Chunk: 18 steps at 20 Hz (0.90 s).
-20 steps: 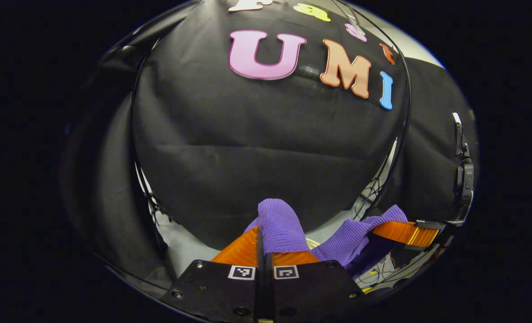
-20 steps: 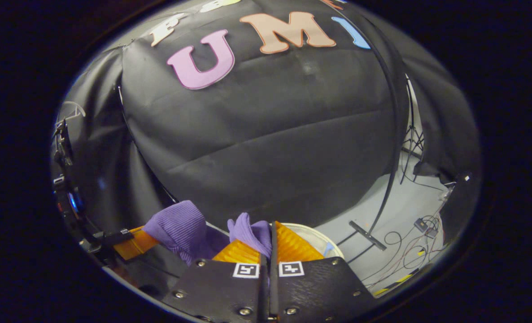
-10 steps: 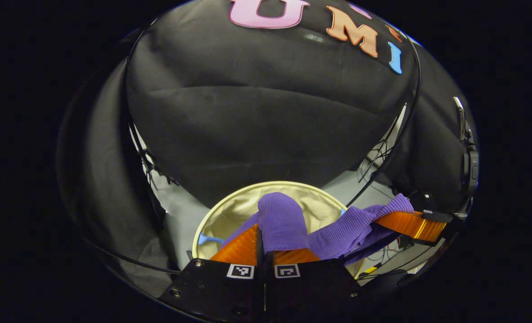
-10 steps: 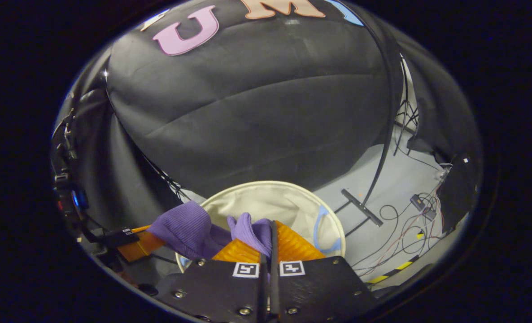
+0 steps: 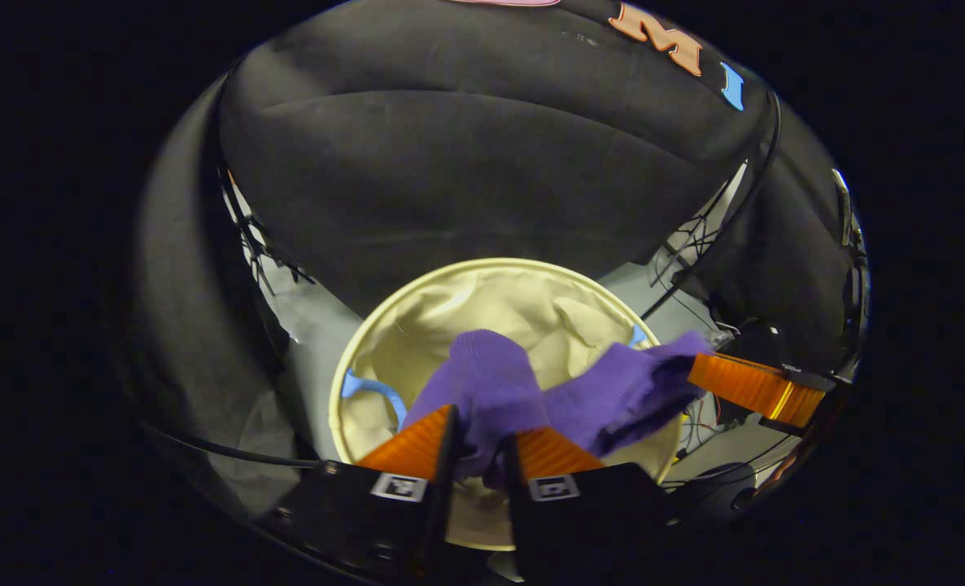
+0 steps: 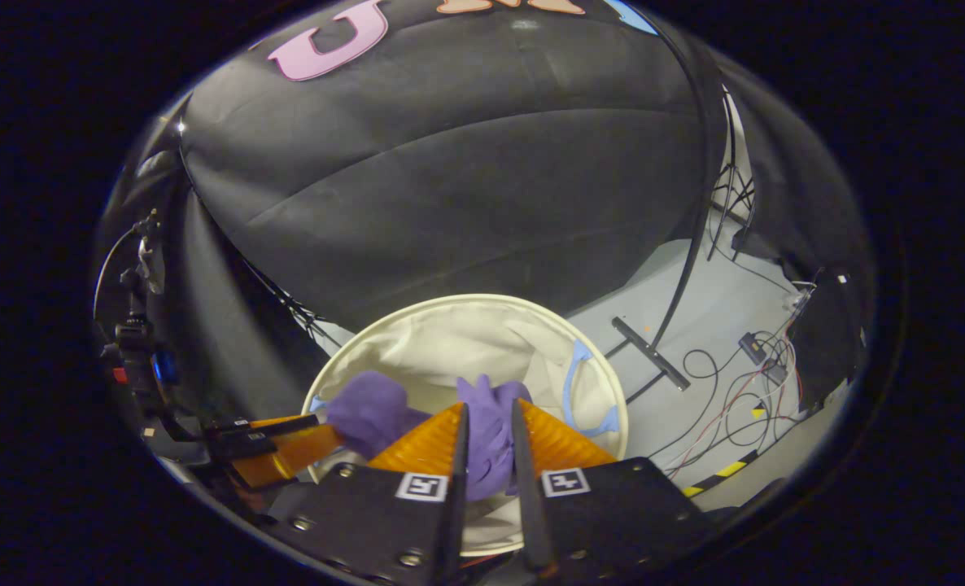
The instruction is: Grasp the clothes on the hanger with both hands and then place them into the laundry hamper below.
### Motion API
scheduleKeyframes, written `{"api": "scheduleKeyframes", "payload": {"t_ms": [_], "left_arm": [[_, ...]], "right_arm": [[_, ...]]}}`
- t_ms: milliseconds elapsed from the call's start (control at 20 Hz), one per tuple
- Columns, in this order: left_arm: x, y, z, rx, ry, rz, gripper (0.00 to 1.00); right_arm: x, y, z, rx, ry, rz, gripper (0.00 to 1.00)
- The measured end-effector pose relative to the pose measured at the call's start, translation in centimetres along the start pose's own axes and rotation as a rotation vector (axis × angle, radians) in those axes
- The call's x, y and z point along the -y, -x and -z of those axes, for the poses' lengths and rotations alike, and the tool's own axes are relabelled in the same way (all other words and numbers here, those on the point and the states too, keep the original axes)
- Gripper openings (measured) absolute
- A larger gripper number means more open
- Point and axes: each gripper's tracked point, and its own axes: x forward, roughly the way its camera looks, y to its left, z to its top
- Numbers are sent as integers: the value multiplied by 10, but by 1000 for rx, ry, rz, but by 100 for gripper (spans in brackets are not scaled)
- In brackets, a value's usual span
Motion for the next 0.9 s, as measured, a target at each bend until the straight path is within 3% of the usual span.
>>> {"api": "scheduleKeyframes", "payload": {"t_ms": [150, 200, 500, 900], "left_arm": [[-8, 0, -7, 20, 0, -38, 100], [-11, 8, -3, 28, -6, -46, 98], [-8, 37, -24, 94, -7, -61, 98], [7, 113, -75, 274, -28, -64, 97]], "right_arm": [[-3, 8, 0, 5, 20, 1, 83], [-2, 8, -4, 10, 27, 2, 100], [-10, 35, -19, 60, 31, 0, 99], [-28, 104, -88, 235, 112, 13, 99]]}}
